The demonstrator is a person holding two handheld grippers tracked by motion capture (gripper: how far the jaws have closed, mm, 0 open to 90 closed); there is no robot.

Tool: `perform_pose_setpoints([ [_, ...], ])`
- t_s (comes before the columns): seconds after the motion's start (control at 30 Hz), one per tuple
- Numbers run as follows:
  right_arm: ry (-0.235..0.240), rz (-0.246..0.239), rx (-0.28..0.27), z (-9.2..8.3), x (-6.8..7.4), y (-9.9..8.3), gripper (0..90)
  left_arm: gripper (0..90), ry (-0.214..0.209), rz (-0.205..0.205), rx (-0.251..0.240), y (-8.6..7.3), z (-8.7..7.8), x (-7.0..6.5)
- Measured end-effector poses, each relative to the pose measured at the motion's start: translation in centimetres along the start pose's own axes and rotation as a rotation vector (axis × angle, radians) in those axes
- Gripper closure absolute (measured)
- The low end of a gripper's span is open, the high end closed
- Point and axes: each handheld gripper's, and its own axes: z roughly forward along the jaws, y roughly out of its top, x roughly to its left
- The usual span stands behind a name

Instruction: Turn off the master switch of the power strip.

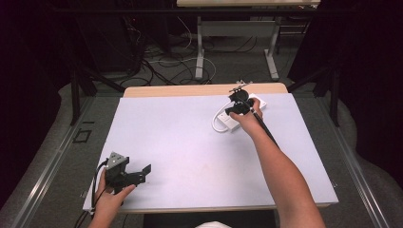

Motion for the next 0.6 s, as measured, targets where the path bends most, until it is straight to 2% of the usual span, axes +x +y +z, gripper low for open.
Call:
perform_pose_setpoints([
  [0.17,0.003,0.004,0.017,0.5,0.3,-0.1,64.7,3.9,0.003,-0.008,-0.013,-0.1,0.0,0.0],
  [0.2,0.005,0.006,0.018,0.8,0.4,-0.1,69.8,4.0,0.0,-0.005,-0.007,0.0,0.0,0.1],
  [0.3,0.018,0.008,0.022,1.0,0.5,-0.1,73.3,4.1,0.0,-0.005,-0.007,0.0,-0.1,0.1],
  [0.33,0.021,0.0,0.031,1.2,0.5,-0.2,78.8,4.1,0.002,-0.006,-0.012,0.0,0.0,0.1],
  [0.43,0.014,0.0,0.038,1.5,0.5,-0.2,86.0,4.1,-0.001,-0.01,-0.013,0.0,0.0,0.0],
  [0.6,0.015,0.007,0.029,1.9,0.3,-0.4,90.0,4.2,-0.004,-0.006,-0.014,0.0,-0.1,0.0],
])
